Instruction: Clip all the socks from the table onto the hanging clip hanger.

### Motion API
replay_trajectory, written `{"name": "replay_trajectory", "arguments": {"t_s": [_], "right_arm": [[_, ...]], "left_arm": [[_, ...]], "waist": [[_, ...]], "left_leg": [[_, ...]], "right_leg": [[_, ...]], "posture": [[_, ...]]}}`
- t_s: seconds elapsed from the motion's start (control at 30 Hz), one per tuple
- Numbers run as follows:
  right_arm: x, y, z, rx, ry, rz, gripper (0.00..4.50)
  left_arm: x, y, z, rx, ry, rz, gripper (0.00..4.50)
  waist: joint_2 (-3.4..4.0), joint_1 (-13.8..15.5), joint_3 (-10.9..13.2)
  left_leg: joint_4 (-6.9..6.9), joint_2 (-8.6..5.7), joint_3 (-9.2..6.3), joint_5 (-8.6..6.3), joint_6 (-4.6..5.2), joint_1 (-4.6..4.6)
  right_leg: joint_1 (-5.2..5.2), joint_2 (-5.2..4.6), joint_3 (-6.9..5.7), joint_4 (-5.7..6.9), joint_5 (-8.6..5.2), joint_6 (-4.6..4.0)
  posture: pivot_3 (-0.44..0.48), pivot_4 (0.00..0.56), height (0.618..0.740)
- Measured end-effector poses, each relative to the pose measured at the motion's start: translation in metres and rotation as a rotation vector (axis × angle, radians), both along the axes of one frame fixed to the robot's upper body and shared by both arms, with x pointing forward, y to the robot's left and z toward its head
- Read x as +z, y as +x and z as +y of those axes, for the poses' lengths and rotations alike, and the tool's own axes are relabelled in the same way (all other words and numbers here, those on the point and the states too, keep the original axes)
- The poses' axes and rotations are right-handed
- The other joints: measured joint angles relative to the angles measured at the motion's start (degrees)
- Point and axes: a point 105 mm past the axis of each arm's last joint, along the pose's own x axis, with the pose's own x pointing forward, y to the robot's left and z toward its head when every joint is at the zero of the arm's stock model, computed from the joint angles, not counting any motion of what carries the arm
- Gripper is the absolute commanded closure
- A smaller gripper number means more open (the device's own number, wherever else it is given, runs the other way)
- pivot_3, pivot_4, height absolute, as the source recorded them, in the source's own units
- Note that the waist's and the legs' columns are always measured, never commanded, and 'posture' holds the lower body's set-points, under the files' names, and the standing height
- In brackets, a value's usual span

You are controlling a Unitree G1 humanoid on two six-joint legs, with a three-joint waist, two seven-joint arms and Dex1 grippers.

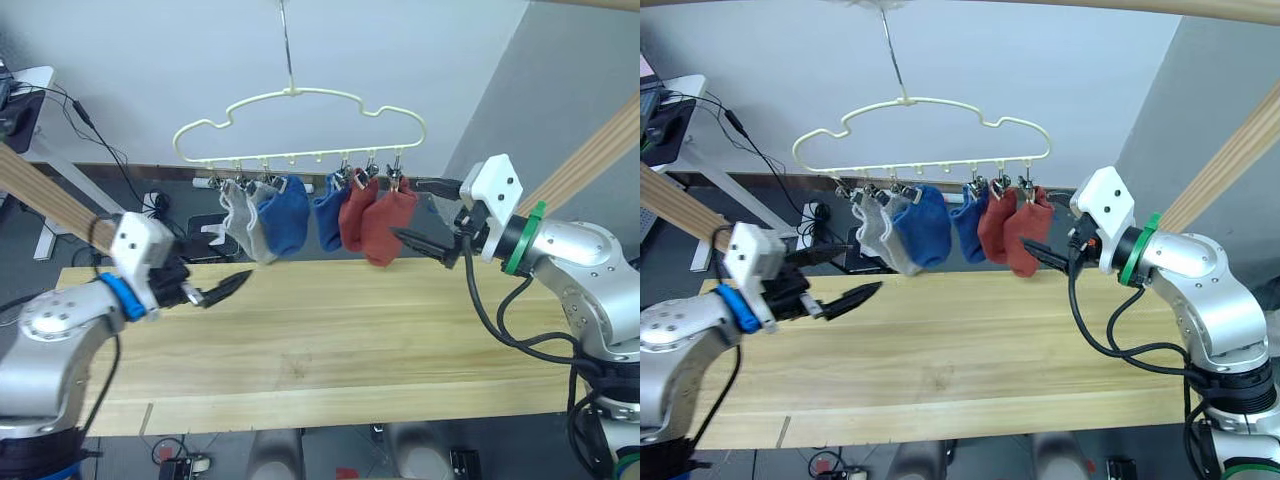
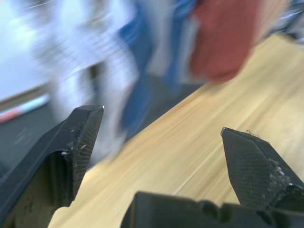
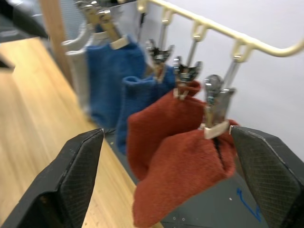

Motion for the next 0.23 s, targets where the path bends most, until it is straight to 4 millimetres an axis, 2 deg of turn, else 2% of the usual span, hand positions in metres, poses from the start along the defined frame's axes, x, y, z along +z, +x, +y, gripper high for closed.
{"name": "replay_trajectory", "arguments": {"t_s": [0.23], "right_arm": [[0.001,-0.002,-0.004,0.037,-0.013,-0.011,0.0]], "left_arm": [[0.013,0.006,0.044,0.169,0.045,-0.005,0.03]], "waist": [[-0.06,1.2,-0.2]], "left_leg": [[0.0,0.0,-0.03,0.1,-0.17,-0.04]], "right_leg": [[-0.01,-0.06,-0.07,-0.03,0.01,-0.01]], "posture": [[0.057,0.223,0.735]]}}
